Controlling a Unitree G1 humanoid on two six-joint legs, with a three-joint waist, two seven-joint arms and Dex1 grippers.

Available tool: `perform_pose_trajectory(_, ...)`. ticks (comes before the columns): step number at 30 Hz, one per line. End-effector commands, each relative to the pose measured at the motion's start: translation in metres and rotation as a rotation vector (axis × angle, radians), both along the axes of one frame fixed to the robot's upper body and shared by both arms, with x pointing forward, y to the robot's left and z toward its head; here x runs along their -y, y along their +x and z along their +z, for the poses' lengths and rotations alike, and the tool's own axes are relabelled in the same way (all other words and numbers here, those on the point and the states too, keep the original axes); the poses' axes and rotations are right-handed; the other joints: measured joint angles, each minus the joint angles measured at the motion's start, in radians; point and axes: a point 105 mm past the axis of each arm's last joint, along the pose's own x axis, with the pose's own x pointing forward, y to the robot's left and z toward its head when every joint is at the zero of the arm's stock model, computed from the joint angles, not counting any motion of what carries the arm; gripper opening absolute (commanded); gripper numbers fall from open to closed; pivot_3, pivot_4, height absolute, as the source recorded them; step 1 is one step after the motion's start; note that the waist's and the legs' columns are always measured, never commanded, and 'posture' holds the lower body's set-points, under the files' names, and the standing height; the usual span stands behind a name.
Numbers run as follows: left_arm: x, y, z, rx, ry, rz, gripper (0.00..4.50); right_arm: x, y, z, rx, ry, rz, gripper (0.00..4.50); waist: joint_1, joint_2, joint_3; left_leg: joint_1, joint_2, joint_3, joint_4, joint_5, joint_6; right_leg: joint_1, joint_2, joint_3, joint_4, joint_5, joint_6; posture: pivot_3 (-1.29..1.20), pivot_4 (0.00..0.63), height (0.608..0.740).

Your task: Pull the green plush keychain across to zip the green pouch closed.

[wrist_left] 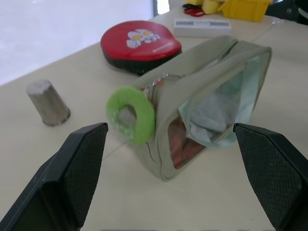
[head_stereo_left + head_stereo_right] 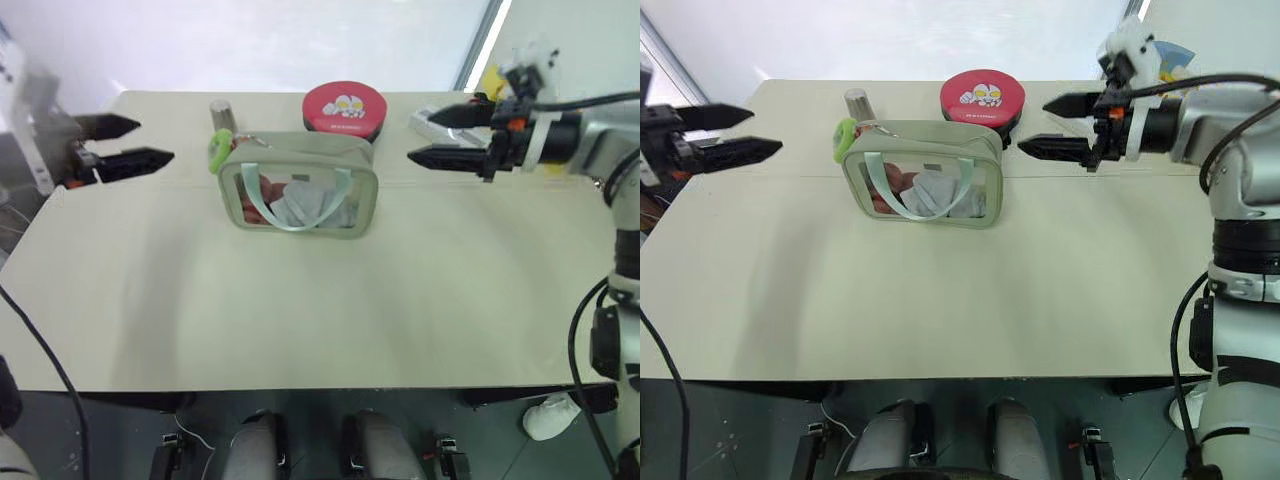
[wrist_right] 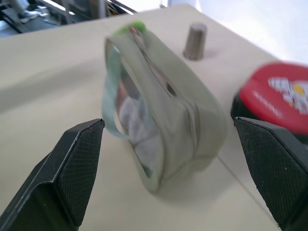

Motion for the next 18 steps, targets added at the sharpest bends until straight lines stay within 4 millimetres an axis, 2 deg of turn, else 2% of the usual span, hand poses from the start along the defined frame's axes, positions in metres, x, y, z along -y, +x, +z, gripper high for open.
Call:
perform_pose_trajectory(1,-0.003,0.002,0.005,0.038,0.028,0.017,4.46,-0.006,-0.002,0.005,0.035,-0.004,0.014,4.5,0.0,0.0,0.0,0.0,0.0,0.0,0.0,0.0,0.0,0.0,0.0,0.0,0.0,0.0,0.0,0.0,0.15,0.74)
perform_pose_trajectory(4,-0.005,0.008,0.001,0.046,0.042,0.055,4.46,-0.011,-0.001,0.005,0.047,-0.006,0.022,4.5,0.002,0.0,0.0,0.0,0.0,0.0,0.0,0.0,0.0,0.0,0.0,0.0,0.0,0.0,0.0,0.0,0.15,0.74)
perform_pose_trajectory(7,-0.004,0.006,-0.004,0.045,0.07,0.044,4.46,-0.019,-0.004,0.008,0.071,-0.019,0.047,4.5,0.002,0.0,0.0,-0.001,0.0,0.0,0.0,0.0,0.0,-0.001,0.0,0.0,0.0,0.0,0.0,0.0,0.15,0.74)
perform_pose_trajectory(12,-0.005,0.005,0.0,0.049,0.053,0.048,4.46,-0.03,0.0,0.012,0.114,-0.038,0.068,4.5,0.0,0.0,0.0,-0.001,0.0,0.0,0.0,0.0,0.0,-0.001,0.0,0.0,0.0,0.0,0.0,0.0,0.15,0.74)
perform_pose_trajectory(18,0.01,-0.005,-0.003,0.03,0.065,-0.024,4.46,-0.067,0.013,0.01,0.166,-0.052,0.122,4.5,-0.004,0.0,0.0,-0.001,0.001,0.0,0.001,0.0,0.0,-0.001,0.001,0.0,0.001,0.0,0.0,0.0,0.15,0.74)
